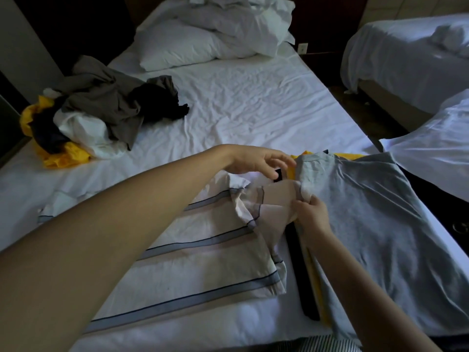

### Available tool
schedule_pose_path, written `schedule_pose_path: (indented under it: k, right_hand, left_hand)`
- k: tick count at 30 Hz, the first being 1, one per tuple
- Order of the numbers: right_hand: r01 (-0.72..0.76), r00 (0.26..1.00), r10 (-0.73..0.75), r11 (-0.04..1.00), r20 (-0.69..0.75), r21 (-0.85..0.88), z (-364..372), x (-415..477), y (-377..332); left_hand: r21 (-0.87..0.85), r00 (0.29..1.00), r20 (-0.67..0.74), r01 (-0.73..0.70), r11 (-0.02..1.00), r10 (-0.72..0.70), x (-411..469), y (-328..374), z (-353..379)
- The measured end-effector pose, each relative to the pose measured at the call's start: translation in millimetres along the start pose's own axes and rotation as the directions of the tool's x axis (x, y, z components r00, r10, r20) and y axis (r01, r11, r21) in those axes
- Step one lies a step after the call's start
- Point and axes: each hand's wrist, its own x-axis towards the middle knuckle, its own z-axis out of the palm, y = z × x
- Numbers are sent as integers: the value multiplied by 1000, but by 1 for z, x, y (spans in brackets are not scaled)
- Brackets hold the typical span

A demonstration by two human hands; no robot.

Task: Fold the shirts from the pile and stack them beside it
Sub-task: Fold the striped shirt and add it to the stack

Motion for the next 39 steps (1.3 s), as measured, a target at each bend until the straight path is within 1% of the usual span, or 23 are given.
schedule_pose_path:
  k: [2, 4, 6, 7, 8, 10, 11, 12, 13, 15, 17, 20, 22, 24, 26, 28, 30, 31, 32, 34, 36, 38, 39]
  right_hand:
    - [-11, 981, 0, 998, -196, -57, 3, 0, -1]
    - [96, 946, -156, 972, -283, -216, 13, -12, -2]
    - [281, 904, -387, 859, -183, -427, 26, -30, 6]
    - [359, 877, -469, 783, -102, -508, 34, -39, 12]
    - [415, 841, -539, 692, -40, -590, 42, -45, 20]
    - [482, 777, -624, 507, 82, -715, 58, -52, 34]
    - [502, 773, -613, 435, 163, -748, 64, -55, 39]
    - [511, 790, -566, 399, 233, -762, 70, -56, 45]
    - [514, 816, -503, 405, 286, -756, 75, -56, 48]
    - [522, 846, -399, 490, 353, -698, 77, -56, 47]
    - [543, 838, -436, 593, 329, -595, 74, -55, 41]
    - [529, 845, -441, 776, 304, -343, 72, -54, 28]
    - [425, 869, -371, 898, 327, -110, 72, -55, 20]
    - [261, 903, -253, 965, 347, 23, 73, -49, 17]
    - [195, 940, -173, 980, 293, -48, 71, -41, 18]
    - [227, 964, -199, 961, 176, -159, 63, -38, 19]
    - [316, 947, -322, 915, 17, -250, 45, -41, 21]
    - [355, 920, -388, 889, -62, -291, 33, -44, 21]
    - [359, 901, -416, 875, -124, -324, 22, -45, 23]
    - [239, 932, -316, 905, -180, -351, 2, -42, 27]
    - [134, 964, -209, 916, -166, -378, -8, -31, 29]
    - [202, 965, -253, 878, -63, -434, -12, -20, 25]
    - [242, 964, -267, 865, 5, -441, -10, -19, 19]
  left_hand:
    - [75, 984, -157, 102, 992, -90, -3, -19, -7]
    - [108, 907, -387, 223, 969, -166, -5, -43, -12]
    - [60, 799, -560, 301, 952, -218, -9, -69, -15]
    - [14, 768, -589, 318, 948, -249, -11, -83, -16]
    - [-34, 765, -577, 329, 944, -287, -13, -94, -18]
    - [-116, 799, -487, 340, 933, -352, -15, -111, -16]
    - [-128, 809, -466, 341, 931, -360, -14, -117, -13]
    - [-112, 809, -474, 335, 935, -347, -13, -120, -11]
    - [-72, 807, -496, 331, 941, -321, -12, -122, -9]
    - [-11, 791, -554, 302, 953, -257, -12, -122, -5]
    - [-88, 784, -588, 183, 979, -200, -14, -121, -4]
    - [-194, 746, -654, -6, 981, -125, -32, -115, -3]
    - [-218, 672, -732, -81, 973, -108, -46, -118, -3]
    - [-203, 562, -821, -120, 972, -102, -60, -122, -2]
    - [-114, 455, -887, -54, 992, -77, -66, -126, -1]
    - [-16, 393, -918, 103, 995, -55, -59, -129, -1]
    - [15, 381, -919, 298, 954, -104, -43, -128, 1]
    - [29, 391, -911, 373, 927, -129, -34, -127, 5]
    - [79, 398, -911, 418, 905, -105, -26, -126, 11]
    - [272, 409, -908, 406, 872, 93, -16, -117, 32]
    - [474, 437, -839, 294, 830, 324, -13, -110, 58]
    - [558, 468, -770, 161, 814, 435, -12, -105, 94]
    - [582, 505, -735, 128, 803, 452, -13, -107, 114]
